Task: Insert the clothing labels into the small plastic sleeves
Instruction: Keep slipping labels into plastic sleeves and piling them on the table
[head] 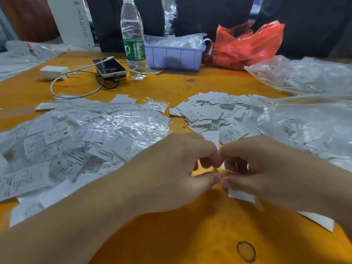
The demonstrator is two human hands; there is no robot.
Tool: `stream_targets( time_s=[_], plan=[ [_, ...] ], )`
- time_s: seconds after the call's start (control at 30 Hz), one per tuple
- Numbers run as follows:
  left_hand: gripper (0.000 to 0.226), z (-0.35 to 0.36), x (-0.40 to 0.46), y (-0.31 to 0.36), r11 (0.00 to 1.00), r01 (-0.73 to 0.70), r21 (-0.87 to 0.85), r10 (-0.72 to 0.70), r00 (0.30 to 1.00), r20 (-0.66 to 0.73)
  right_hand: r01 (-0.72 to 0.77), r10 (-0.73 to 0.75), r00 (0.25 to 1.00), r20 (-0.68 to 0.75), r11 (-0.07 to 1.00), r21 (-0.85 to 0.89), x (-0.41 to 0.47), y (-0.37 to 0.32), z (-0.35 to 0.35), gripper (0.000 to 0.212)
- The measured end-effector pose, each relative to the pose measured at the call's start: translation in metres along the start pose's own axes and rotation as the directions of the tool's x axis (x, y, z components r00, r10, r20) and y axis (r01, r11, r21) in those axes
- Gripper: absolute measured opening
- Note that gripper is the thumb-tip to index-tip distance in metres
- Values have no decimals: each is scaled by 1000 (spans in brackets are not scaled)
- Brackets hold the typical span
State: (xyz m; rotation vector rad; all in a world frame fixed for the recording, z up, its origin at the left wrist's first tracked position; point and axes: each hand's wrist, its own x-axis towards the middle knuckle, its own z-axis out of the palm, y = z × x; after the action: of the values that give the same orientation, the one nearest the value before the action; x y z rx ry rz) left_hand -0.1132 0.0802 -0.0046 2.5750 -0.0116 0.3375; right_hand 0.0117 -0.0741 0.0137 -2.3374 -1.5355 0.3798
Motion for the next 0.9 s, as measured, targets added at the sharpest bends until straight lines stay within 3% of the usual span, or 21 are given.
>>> stream_targets(
  time_s=[0.1,0.2,0.3,0.5,0.6,0.67,0.77,0.9],
  plan=[
    [19,0,-1,2,999,34,-30,-35,999,-9,71,-65,995,-72,994,88,0,0,2,14],
    [32,-3,-1,3,988,110,-106,-117,991,-67,122,-73,984,-163,942,314,1,0,-1,15],
    [44,-4,-2,6,961,157,-227,-171,984,-41,132,-30,982,-187,815,565,3,0,-4,32],
    [18,-7,3,7,881,122,-458,-204,970,-134,40,34,997,-67,518,854,5,-3,-5,62],
    [22,-12,4,3,834,121,-538,-265,944,-198,-28,37,999,9,539,842,5,-3,-6,74],
    [25,-14,5,3,824,124,-553,-277,939,-203,-20,31,1000,3,567,823,5,-4,-6,67],
    [27,-12,4,4,829,129,-544,-258,952,-168,28,32,998,-57,584,812,2,-6,-8,47],
    [31,-10,3,3,864,146,-482,-237,962,-135,109,59,979,-193,650,752,1,-6,-11,41]
  ],
)
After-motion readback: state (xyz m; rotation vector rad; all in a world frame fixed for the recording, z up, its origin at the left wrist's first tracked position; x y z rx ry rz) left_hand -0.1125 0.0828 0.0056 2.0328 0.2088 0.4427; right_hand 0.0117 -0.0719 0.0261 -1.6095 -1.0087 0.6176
